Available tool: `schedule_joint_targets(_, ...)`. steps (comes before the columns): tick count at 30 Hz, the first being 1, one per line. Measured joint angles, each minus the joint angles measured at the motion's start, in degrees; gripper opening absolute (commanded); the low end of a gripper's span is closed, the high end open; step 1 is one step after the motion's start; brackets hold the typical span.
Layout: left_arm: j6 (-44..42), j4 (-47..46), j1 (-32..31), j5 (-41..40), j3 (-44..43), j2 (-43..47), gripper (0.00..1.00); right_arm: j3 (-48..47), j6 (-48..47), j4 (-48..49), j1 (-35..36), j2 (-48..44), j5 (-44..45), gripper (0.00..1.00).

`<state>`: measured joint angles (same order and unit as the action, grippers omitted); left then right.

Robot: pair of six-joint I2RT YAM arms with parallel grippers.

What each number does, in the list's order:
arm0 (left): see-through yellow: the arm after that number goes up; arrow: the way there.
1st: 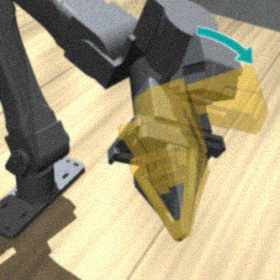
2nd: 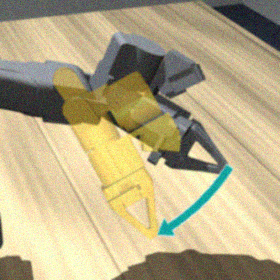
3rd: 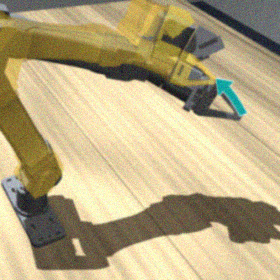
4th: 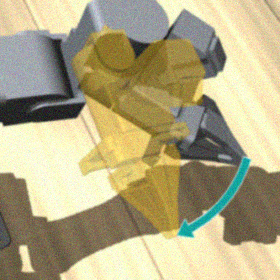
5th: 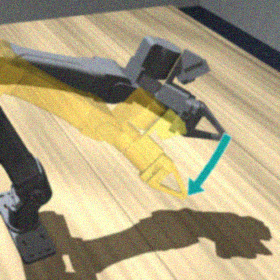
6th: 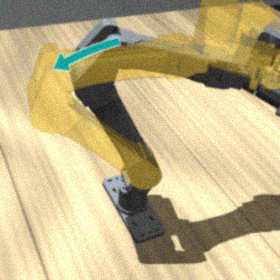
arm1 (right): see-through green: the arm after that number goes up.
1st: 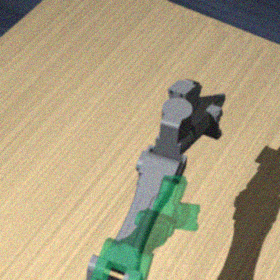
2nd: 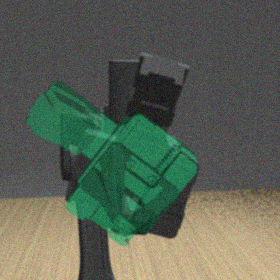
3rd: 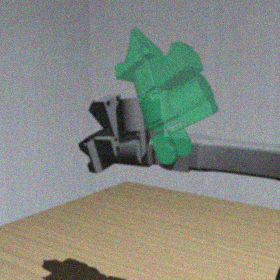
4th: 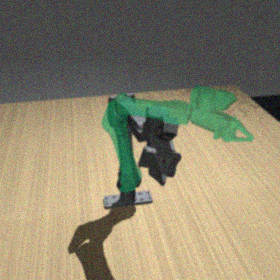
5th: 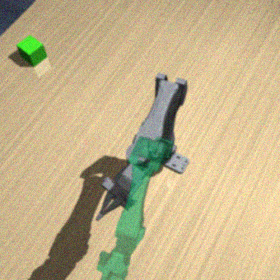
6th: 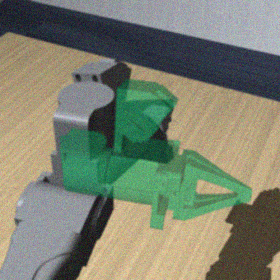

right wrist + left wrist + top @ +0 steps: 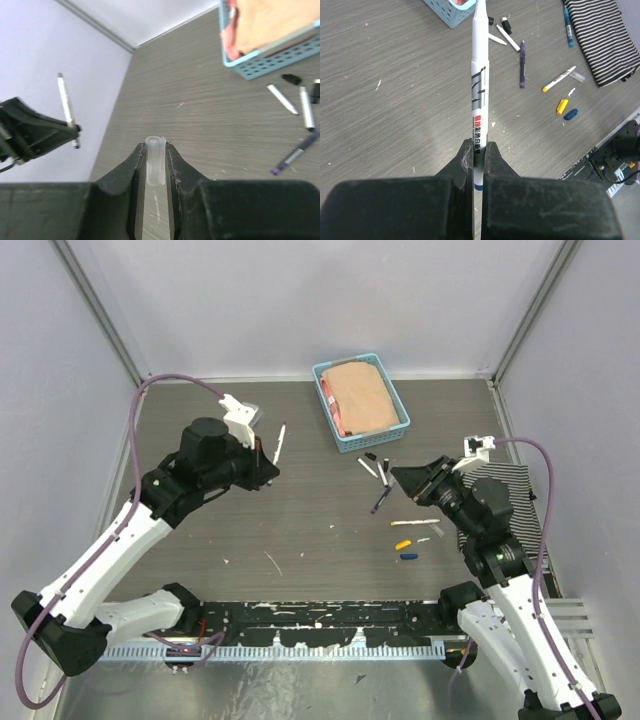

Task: Insert the pens into the pen caps
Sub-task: Insert the pen cap onto the pen.

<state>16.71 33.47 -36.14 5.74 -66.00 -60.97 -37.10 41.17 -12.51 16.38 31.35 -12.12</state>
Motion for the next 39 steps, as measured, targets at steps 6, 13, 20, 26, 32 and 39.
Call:
schedule_joint_targets(6,-0.4,-1.3,-1.6,2.0,0.0,-1.2,0.00,-0.6,2.4,4.5,0.0,3.8,-4.2,0.00)
schedule_joint_targets(13,-2.5,-2.3,-11.5,-0.1,-4.3,-4.3,0.00,1.6,2.8,12.0,0.0,3.0,-5.0,0.00)
schedule_joint_targets(20,-4.6,-3.6,-18.7,-2.0,-13.7,-11.0,0.00,2.8,4.7,23.7,0.4,3.2,-4.4,0.00)
schedule_joint_targets(26,-6.1,-4.8,-20.7,-1.6,-17.0,-15.0,0.00,2.0,4.7,29.5,0.4,3.9,-3.5,0.00)
schedule_joint_targets(32,-6.5,-5.2,-20.9,-1.3,-14.0,-14.1,0.00,2.2,6.1,35.7,0.5,3.9,-1.7,0.00)
schedule_joint_targets(39,-7.9,-5.2,-22.0,-1.0,-12.4,-11.2,0.00,3.9,8.9,46.6,2.8,5.7,1.1,0.00)
